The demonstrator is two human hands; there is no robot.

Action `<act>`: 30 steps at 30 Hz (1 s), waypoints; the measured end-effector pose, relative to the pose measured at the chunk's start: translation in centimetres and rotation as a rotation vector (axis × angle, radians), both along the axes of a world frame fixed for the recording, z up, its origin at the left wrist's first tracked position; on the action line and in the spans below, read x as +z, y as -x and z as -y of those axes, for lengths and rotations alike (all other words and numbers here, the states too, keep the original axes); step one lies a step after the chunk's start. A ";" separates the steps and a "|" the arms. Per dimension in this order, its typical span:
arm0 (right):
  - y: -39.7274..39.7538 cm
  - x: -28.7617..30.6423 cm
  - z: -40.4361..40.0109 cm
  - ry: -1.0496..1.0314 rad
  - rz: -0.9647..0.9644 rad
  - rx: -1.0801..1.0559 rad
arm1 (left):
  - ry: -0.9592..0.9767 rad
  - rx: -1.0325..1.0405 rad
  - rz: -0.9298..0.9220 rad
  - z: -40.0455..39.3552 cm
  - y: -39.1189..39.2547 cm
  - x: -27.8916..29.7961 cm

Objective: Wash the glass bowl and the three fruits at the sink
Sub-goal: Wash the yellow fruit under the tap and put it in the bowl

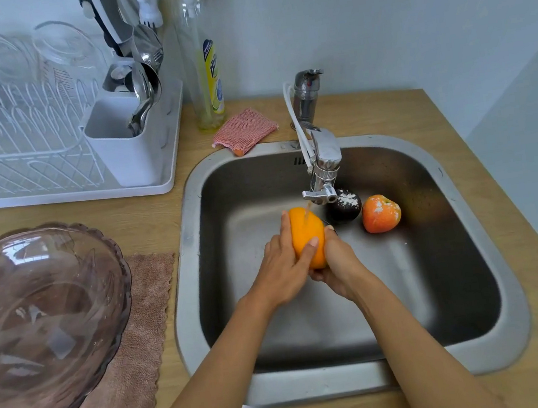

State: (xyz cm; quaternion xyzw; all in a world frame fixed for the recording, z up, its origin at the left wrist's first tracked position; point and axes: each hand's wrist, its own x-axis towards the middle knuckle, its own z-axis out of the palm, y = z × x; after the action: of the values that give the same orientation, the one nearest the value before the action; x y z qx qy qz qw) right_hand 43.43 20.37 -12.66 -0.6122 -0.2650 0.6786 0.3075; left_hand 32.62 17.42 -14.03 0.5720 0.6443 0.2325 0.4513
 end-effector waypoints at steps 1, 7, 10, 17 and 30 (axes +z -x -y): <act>0.1 0.0 0.0 0.003 -0.012 0.000 | -0.019 0.018 -0.014 -0.1 0.1 -0.1; 0.3 -0.4 0.7 -0.176 0.214 0.210 | -0.006 0.224 0.102 -1.2 0.7 0.4; -0.3 -0.4 1.5 -0.239 0.310 0.288 | 0.060 0.261 0.136 -1.6 1.2 0.9; -0.6 0.7 3.4 -0.474 0.578 0.499 | 0.257 0.338 0.192 -2.6 1.9 0.4; -0.6 0.0 2.6 -0.669 0.592 0.375 | 0.165 0.442 0.293 -2.0 1.3 0.6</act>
State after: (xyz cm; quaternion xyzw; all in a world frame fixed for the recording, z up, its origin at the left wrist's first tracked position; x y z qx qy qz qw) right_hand 43.99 17.75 -12.63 -0.5884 -0.6504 0.3965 0.2712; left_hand 31.29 19.39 -13.39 0.3393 0.6980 0.3521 0.5232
